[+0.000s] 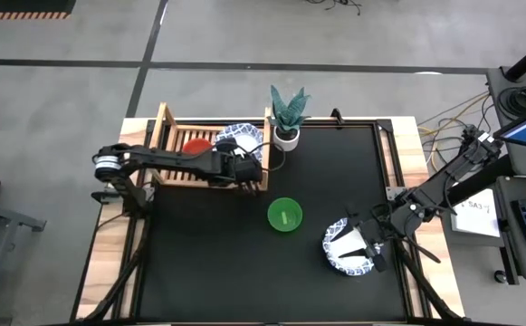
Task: Place and stack bowls onto a shelf
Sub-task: Stack the blue patterned bowl on top of the blue patterned bowl on the shelf, then stack the green bowl on top of the orange bowl on the shelf
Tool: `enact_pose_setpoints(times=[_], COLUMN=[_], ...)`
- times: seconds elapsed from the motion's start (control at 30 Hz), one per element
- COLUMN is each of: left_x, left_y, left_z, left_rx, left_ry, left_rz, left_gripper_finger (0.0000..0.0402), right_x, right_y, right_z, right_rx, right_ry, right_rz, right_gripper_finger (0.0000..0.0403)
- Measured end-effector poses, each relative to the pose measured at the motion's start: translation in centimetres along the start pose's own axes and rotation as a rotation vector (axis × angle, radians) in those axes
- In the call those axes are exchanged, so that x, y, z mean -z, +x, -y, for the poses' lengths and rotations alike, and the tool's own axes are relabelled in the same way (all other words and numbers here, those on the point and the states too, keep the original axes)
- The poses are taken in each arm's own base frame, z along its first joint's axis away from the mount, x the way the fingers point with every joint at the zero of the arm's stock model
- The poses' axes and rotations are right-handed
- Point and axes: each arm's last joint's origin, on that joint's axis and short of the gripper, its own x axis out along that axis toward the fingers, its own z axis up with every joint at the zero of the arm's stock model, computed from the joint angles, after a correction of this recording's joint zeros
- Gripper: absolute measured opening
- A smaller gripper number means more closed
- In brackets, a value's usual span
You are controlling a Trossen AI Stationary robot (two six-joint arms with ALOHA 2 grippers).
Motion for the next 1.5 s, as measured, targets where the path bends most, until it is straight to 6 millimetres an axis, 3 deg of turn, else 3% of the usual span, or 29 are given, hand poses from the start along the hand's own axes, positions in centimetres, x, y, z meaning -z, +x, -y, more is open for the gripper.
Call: enact_pose_setpoints(times=[0.2,0.6,0.8,1.0,1.2,1.5], left_x=[-0.1,0.2,-0.3,-1.5,-2.3,-3.2], left_y=[1.1,1.2,-1.2,-4.9,-9.4,-14.5], left_z=[0.1,0.2,-0.5,0.2,2.7,8.6], left_rx=[-0.009,0.073,0.172,0.276,0.362,0.532], left_ry=[-0.015,-0.009,-0.034,-0.052,-0.011,-0.012], left_rz=[-0.027,-0.083,-0.166,-0.133,-0.015,0.306], left_gripper_finger=[0.0017,0.0138,0.0172,0.0175,0.0169,0.0168], right_x=[0.1,0.3,0.3,0.3,0.3,0.3], right_y=[0.0,0.1,0.1,0.1,0.1,0.1], right_z=[0.0,0.0,0.0,0.0,0.0,0.0], right_rx=[0.000,0.001,0.001,0.000,0.000,0.001], right_ry=[0.002,0.002,0.000,0.001,-0.001,-0.002], right_rz=[-0.003,-0.008,-0.008,-0.008,-0.009,-0.009], right_gripper_finger=[0.0199,0.0199,0.0199,0.0199,0.0199,0.0199])
